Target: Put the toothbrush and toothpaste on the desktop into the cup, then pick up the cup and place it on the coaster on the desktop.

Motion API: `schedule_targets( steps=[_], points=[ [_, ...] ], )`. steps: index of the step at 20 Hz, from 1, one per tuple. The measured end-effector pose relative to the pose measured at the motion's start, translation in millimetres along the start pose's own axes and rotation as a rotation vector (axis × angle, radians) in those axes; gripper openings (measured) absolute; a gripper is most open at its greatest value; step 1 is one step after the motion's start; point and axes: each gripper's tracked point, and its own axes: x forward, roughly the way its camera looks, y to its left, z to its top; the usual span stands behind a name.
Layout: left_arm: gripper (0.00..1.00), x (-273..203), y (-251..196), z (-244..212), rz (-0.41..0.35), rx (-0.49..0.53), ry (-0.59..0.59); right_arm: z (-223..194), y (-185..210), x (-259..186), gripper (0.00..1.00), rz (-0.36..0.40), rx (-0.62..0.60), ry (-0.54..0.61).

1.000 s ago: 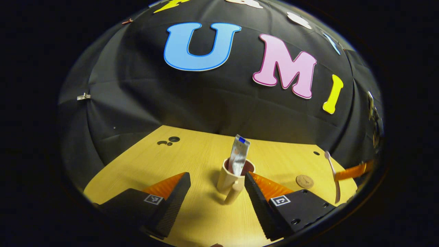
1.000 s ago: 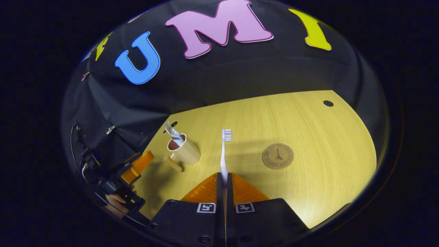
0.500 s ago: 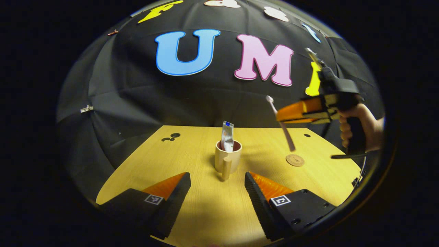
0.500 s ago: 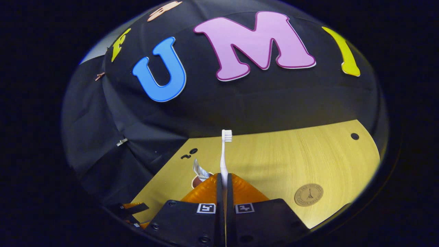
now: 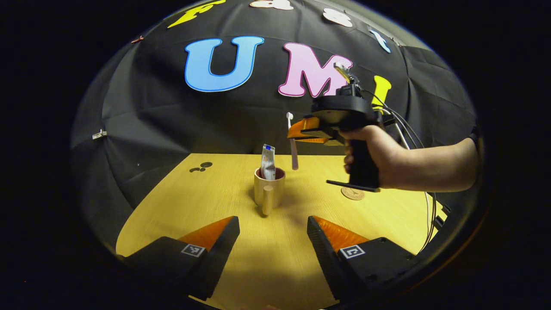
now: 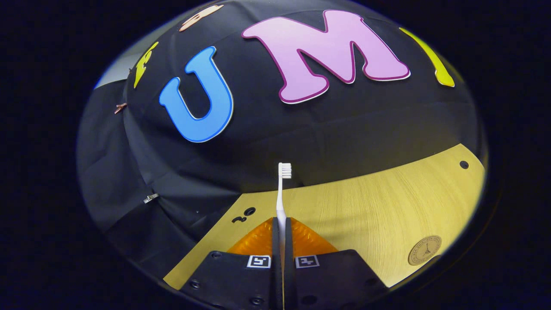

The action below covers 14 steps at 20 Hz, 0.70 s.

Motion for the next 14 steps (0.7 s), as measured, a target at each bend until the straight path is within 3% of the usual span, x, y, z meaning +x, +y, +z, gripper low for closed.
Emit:
schedule_targets(
  steps=[7,14],
  points=[
    [0.98,3,9,-13,-0.029,-0.016,0.028,-11,1,23,0.06,-0.012,-0.022,-0.037],
    [0.98,14,40,-19,0.034,-0.053,0.036,-39,-3,36,0.06,-0.039,-0.083,-0.080]
  ],
)
